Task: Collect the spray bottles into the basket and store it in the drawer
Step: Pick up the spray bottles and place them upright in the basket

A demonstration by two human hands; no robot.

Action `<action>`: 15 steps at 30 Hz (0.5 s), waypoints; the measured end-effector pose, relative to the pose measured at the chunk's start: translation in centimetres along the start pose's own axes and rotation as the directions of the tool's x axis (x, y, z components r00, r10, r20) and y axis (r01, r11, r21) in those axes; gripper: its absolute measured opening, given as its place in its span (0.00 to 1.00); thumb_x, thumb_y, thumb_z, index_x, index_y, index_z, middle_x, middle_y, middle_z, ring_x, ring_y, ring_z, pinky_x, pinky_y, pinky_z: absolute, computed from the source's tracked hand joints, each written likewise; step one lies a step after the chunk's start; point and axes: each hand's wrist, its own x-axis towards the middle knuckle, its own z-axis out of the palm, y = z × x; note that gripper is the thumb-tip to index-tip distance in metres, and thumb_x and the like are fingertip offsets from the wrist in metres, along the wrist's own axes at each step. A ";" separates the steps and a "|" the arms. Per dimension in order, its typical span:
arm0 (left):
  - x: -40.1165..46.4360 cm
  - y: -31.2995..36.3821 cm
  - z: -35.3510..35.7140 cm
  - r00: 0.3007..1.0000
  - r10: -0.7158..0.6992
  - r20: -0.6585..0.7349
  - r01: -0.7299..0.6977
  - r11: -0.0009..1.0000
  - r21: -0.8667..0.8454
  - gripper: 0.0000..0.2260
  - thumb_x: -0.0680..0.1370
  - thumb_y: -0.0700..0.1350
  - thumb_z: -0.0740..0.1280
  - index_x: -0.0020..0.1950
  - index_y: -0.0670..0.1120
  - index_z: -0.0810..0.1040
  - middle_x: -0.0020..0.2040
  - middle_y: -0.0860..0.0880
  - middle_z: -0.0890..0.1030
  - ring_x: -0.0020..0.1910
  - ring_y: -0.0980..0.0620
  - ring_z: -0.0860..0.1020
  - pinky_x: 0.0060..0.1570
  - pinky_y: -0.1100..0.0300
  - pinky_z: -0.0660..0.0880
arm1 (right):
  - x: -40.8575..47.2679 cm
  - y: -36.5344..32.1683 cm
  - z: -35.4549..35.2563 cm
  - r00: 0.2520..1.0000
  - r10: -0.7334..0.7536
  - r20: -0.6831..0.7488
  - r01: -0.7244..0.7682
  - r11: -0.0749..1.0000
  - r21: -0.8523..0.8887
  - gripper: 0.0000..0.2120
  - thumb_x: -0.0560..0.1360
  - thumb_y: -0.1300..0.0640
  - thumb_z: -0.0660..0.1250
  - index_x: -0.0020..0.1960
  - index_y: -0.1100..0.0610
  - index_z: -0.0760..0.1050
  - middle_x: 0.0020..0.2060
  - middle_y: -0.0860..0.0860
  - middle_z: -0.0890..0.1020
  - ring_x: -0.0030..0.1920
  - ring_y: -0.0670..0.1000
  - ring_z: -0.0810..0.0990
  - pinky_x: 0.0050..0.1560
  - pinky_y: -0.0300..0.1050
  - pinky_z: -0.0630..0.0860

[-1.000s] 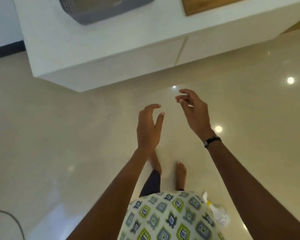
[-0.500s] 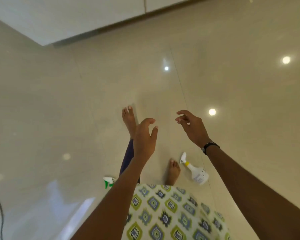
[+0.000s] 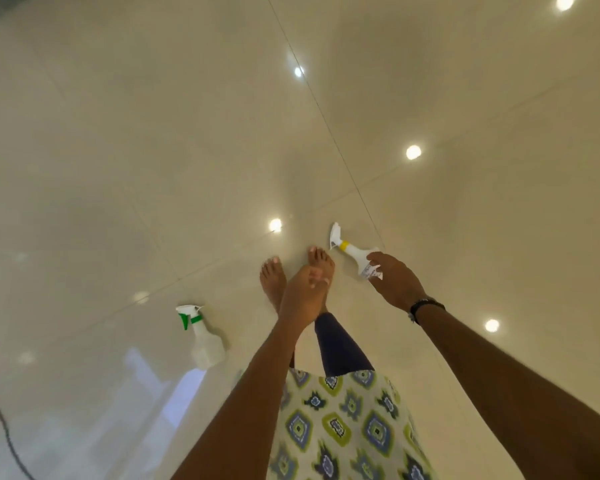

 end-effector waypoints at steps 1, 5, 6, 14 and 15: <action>0.4 -0.4 0.5 0.999 -0.031 0.008 0.031 1.000 0.000 0.13 0.79 0.44 0.62 0.61 0.43 0.75 0.64 0.44 0.75 0.66 0.44 0.70 0.68 0.59 0.60 | 0.3 0.9 0.9 1.000 0.000 0.018 0.000 0.999 -0.039 0.19 0.78 0.64 0.62 0.68 0.59 0.69 0.66 0.57 0.73 0.65 0.58 0.72 0.62 0.54 0.73; 3.1 -1.6 1.2 0.998 -0.023 0.051 0.025 0.999 -0.035 0.12 0.79 0.44 0.61 0.61 0.43 0.75 0.60 0.44 0.78 0.59 0.46 0.76 0.61 0.53 0.72 | 2.7 3.9 4.0 0.998 -0.010 0.069 0.023 0.979 -0.202 0.27 0.74 0.63 0.66 0.71 0.58 0.63 0.71 0.56 0.67 0.68 0.58 0.67 0.65 0.55 0.72; 3.9 -1.8 1.2 0.999 0.000 0.048 0.002 0.999 -0.052 0.12 0.79 0.44 0.61 0.61 0.43 0.75 0.59 0.45 0.78 0.57 0.46 0.76 0.59 0.53 0.73 | 3.4 4.4 4.6 0.998 -0.009 0.059 0.021 0.976 -0.217 0.29 0.74 0.63 0.67 0.72 0.58 0.62 0.71 0.56 0.66 0.69 0.58 0.66 0.64 0.56 0.72; 11.7 -5.6 1.3 0.992 0.121 -0.039 -0.123 0.991 -0.058 0.09 0.79 0.44 0.61 0.57 0.43 0.76 0.52 0.50 0.77 0.53 0.51 0.75 0.56 0.57 0.73 | 10.8 8.0 9.3 0.999 0.038 0.007 -0.031 0.890 -0.454 0.41 0.69 0.60 0.74 0.75 0.53 0.54 0.74 0.52 0.57 0.76 0.58 0.52 0.62 0.67 0.70; 12.5 -6.4 1.3 0.992 0.120 -0.043 -0.122 0.992 -0.044 0.10 0.79 0.44 0.61 0.57 0.44 0.76 0.54 0.48 0.78 0.55 0.51 0.76 0.57 0.56 0.73 | 11.6 8.3 9.9 0.998 0.053 0.017 -0.038 0.876 -0.481 0.44 0.68 0.59 0.75 0.75 0.52 0.52 0.75 0.52 0.56 0.76 0.58 0.50 0.63 0.69 0.69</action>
